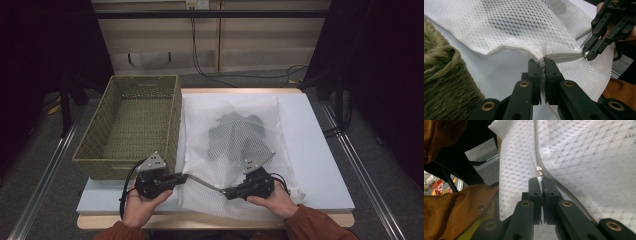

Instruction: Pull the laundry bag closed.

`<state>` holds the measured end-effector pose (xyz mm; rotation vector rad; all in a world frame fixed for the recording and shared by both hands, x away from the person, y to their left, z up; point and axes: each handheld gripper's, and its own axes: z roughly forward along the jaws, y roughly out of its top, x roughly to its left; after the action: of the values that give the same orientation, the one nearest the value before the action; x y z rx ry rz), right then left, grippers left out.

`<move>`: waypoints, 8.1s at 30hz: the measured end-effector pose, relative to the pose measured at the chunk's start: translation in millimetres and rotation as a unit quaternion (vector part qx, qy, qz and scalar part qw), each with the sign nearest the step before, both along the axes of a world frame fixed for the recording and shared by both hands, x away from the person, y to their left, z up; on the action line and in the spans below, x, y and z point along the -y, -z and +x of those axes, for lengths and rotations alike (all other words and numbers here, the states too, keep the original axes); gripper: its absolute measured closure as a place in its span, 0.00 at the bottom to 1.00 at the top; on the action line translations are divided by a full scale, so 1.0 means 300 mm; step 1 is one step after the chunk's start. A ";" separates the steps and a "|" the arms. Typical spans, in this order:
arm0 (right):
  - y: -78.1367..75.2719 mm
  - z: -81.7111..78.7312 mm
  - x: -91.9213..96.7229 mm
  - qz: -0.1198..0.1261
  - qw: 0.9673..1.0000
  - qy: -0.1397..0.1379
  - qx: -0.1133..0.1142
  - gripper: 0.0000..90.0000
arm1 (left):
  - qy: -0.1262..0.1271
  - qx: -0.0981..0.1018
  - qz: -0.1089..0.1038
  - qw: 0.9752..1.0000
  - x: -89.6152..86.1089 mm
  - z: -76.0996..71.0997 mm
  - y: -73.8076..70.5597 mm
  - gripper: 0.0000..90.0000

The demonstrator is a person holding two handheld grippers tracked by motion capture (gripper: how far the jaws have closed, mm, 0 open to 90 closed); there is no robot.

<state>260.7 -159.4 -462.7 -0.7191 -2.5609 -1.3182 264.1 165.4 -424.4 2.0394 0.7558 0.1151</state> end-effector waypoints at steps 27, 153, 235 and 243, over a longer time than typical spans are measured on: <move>0.004 -0.014 0.067 -0.014 1.000 0.020 0.014 0.98 | -0.005 0.002 0.000 1.000 0.001 0.006 -0.001 0.95; 0.005 -0.072 0.370 -0.010 0.990 0.140 0.025 0.97 | -0.009 0.004 0.011 1.000 -0.013 0.003 -0.001 0.95; -0.005 -0.124 0.511 0.002 0.979 0.203 0.031 0.97 | -0.015 -0.005 0.014 1.000 -0.028 0.004 0.004 0.95; -0.004 -0.131 0.526 0.002 0.978 0.208 0.030 0.97 | -0.013 -0.006 0.012 1.000 -0.028 0.003 0.003 0.95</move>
<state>221.5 -317.1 -461.6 -1.2874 -2.5420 -1.4740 265.0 173.6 -425.4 2.0550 0.7927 0.1285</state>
